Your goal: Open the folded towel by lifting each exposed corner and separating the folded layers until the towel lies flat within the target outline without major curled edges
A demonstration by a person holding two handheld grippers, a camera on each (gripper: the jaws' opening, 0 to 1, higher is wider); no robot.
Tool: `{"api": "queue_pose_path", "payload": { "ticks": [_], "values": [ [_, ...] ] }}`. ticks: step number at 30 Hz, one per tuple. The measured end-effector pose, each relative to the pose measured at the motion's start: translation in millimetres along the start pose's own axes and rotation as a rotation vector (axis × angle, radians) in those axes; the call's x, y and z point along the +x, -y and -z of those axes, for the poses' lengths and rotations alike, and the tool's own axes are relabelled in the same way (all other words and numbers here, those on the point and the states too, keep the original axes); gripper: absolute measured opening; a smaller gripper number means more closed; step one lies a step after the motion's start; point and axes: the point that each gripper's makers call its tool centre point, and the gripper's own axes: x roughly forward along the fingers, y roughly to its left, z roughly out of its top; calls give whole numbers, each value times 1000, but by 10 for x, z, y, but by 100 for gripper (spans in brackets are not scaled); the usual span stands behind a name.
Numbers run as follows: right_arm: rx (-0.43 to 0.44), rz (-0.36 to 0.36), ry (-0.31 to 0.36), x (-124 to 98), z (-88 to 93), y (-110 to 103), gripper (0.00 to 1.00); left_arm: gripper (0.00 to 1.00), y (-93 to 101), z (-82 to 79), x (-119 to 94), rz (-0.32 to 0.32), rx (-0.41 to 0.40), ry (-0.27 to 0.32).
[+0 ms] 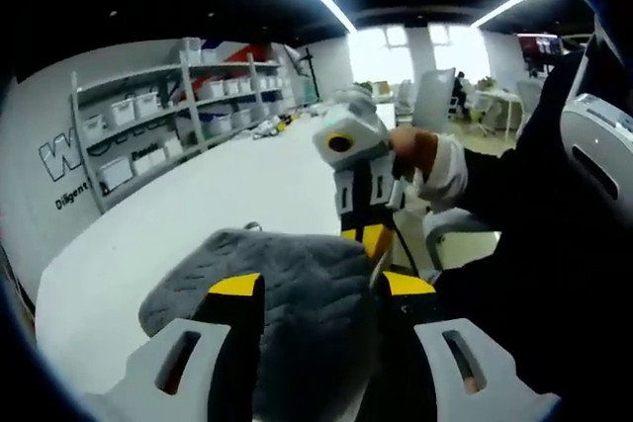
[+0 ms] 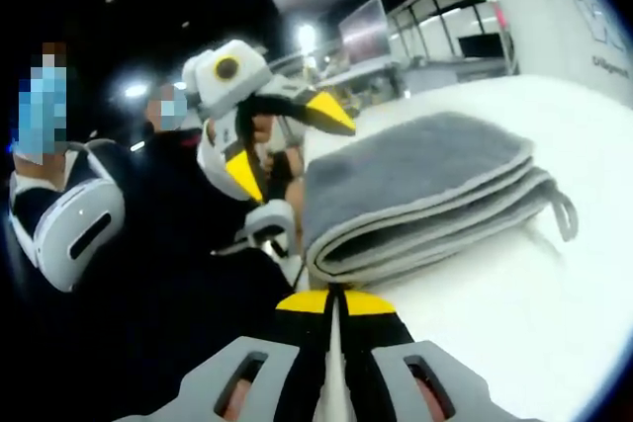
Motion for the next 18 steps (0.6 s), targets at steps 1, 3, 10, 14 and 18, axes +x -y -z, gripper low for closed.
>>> {"api": "queue_pose_path", "payload": {
  "ticks": [1, 3, 10, 14, 18],
  "values": [
    [0, 0, 1, -2, -1, 2, 0, 44, 16, -3, 14, 3, 1, 0],
    [1, 0, 1, 1, 2, 0, 0, 43, 46, -7, 36, 8, 11, 0],
    [4, 1, -1, -17, -9, 41, 0, 36, 104, -59, 128, 4, 34, 14],
    [8, 4, -8, -24, 0, 52, 0, 34, 121, -102, 157, 6, 25, 36],
    [19, 8, -11, -44, -1, 65, 0, 30, 129, -105, 204, -10, 51, 27]
  ]
}}
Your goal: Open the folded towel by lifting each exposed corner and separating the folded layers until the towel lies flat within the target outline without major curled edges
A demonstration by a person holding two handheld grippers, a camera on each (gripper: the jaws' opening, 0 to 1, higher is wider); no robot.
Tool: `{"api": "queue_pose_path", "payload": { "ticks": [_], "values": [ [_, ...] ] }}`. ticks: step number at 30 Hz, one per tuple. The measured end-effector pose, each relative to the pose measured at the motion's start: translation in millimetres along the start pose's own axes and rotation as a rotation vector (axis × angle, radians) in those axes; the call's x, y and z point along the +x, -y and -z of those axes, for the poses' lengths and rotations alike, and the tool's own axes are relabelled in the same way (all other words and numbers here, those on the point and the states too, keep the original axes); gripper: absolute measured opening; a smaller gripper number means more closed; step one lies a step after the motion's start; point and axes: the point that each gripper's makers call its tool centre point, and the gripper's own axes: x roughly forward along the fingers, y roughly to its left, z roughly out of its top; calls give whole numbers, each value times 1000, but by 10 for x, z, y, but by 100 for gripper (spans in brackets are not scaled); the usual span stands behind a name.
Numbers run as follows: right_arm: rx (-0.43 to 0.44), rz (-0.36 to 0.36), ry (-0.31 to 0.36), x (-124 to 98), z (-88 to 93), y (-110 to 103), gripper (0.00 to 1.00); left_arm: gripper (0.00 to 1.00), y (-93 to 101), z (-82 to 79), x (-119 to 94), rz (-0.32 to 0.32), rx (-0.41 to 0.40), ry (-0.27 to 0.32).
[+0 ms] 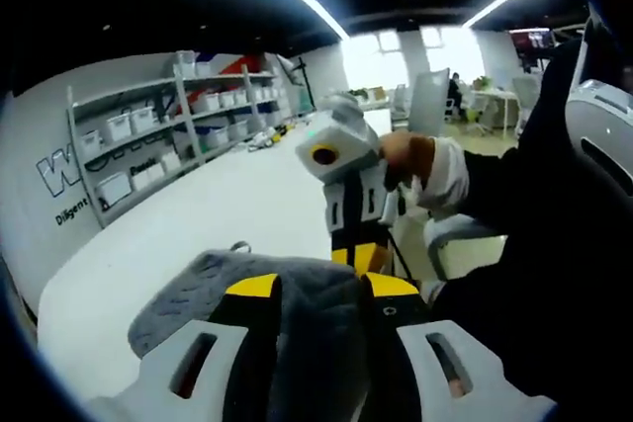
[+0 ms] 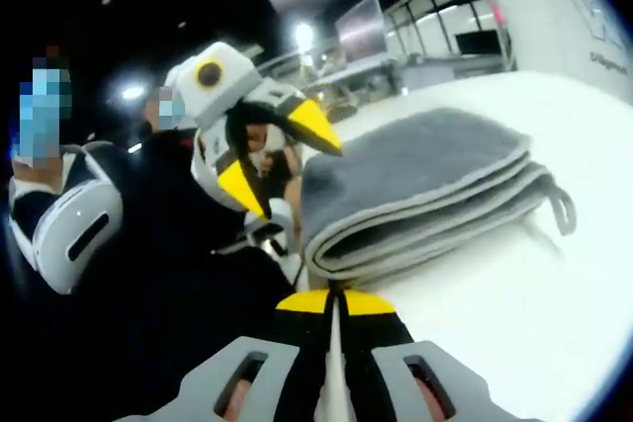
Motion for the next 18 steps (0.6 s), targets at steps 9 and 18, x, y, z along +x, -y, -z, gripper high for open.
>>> {"api": "queue_pose_path", "payload": {
  "ticks": [9, 18],
  "values": [
    [4, 1, -15, -16, 30, -1, 0, 27, 116, 1, 84, 33, -40, -5],
    [-4, -7, -6, -36, 14, -48, 0, 27, 165, 104, 183, 22, 21, -59]
  ]
}}
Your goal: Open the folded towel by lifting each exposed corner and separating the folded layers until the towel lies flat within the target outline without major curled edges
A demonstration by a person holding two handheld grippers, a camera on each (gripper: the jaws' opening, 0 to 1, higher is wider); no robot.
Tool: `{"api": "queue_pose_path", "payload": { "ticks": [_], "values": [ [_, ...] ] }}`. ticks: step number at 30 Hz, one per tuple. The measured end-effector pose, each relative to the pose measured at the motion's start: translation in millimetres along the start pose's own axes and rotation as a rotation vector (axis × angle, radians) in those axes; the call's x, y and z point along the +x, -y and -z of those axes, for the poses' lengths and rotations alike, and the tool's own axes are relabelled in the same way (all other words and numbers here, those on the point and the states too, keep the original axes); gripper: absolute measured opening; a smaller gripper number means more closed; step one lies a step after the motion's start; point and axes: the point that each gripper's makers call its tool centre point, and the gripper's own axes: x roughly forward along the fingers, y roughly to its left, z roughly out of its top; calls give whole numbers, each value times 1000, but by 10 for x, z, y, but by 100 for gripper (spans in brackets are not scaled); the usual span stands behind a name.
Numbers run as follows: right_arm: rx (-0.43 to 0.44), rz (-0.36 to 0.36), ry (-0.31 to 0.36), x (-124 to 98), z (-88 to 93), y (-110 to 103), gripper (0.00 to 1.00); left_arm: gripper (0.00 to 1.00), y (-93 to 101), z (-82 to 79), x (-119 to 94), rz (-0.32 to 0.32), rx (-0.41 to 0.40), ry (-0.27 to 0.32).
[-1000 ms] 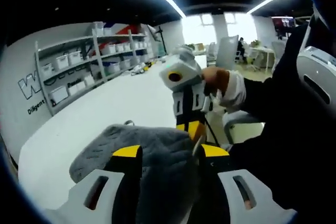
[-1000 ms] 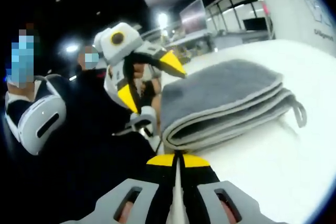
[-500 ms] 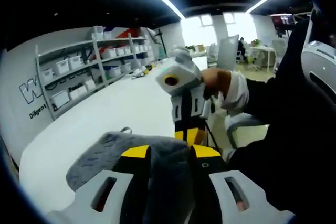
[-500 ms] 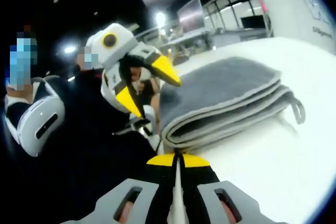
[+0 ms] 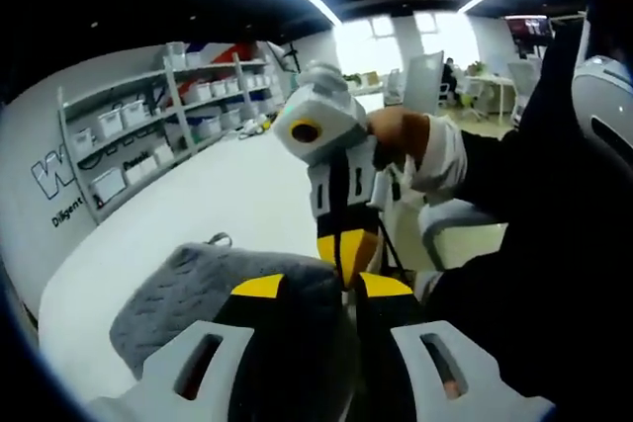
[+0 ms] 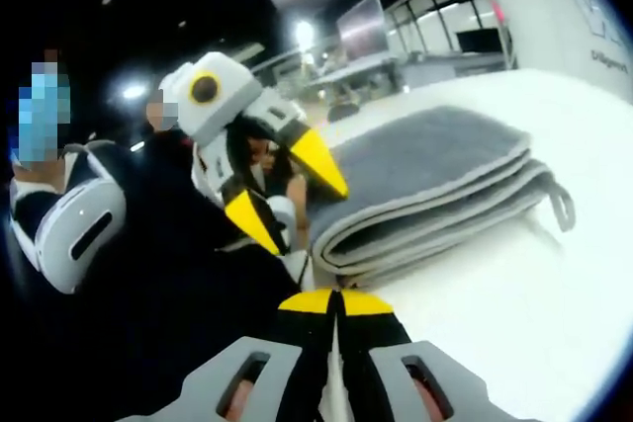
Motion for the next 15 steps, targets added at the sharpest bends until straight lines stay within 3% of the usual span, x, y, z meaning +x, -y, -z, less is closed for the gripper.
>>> {"api": "queue_pose_path", "payload": {
  "ticks": [15],
  "values": [
    [-12, 8, -14, 15, 32, -26, 0, 28, 1, 147, 141, -24, 29, -54]
  ]
}}
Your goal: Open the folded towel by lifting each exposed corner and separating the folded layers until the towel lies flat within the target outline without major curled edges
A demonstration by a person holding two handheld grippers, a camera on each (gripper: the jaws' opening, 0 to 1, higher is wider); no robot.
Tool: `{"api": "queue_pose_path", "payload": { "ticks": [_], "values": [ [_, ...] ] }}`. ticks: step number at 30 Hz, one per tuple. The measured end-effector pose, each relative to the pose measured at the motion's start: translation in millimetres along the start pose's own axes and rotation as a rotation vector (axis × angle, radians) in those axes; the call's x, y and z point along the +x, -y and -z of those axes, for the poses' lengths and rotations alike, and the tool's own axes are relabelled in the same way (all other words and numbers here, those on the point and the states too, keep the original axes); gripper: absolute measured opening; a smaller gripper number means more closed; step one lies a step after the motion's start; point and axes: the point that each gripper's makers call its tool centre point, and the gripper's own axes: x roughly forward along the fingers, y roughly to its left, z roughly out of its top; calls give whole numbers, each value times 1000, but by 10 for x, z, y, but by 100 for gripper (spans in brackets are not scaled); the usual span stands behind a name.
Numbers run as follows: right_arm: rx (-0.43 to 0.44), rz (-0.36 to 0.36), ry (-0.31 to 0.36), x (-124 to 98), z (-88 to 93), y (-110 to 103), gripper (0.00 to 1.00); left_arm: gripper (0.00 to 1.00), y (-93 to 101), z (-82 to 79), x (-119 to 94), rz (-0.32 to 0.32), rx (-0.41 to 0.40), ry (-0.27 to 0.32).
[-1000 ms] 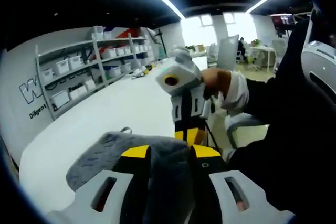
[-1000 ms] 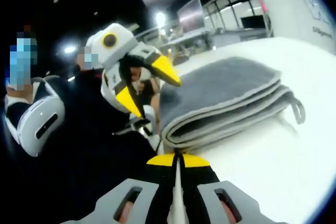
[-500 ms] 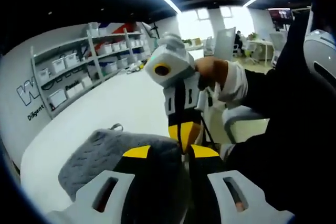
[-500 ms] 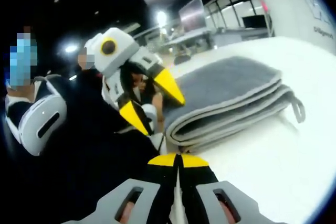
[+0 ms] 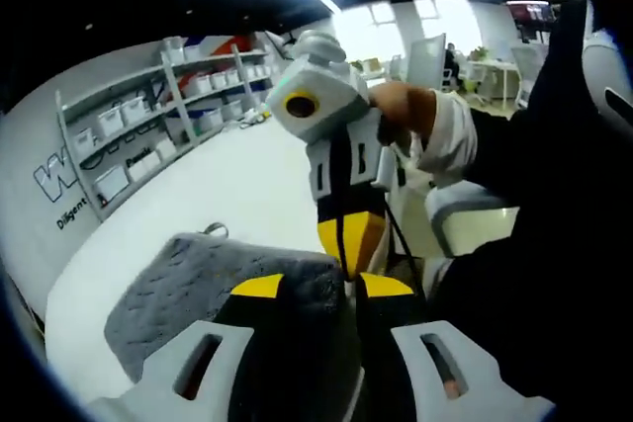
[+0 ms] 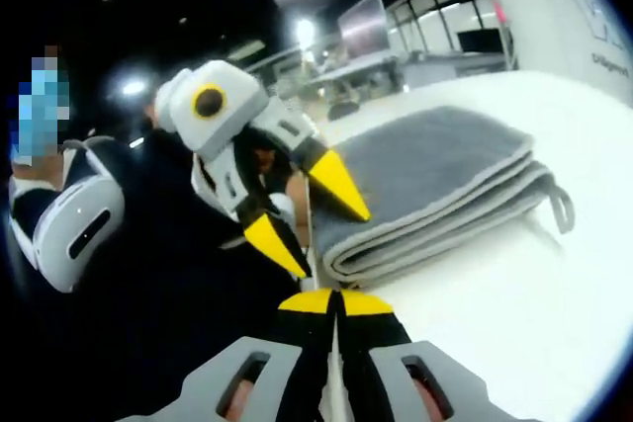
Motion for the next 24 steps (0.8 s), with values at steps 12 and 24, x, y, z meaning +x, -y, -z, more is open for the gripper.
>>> {"api": "queue_pose_path", "payload": {
  "ticks": [12, 24],
  "values": [
    [-3, 14, -19, -6, 17, 59, 0, 27, -19, 69, 83, -21, 7, -8],
    [-9, 18, -23, -4, 33, 50, 0, 22, -78, 104, 114, -48, -22, 4]
  ]
}}
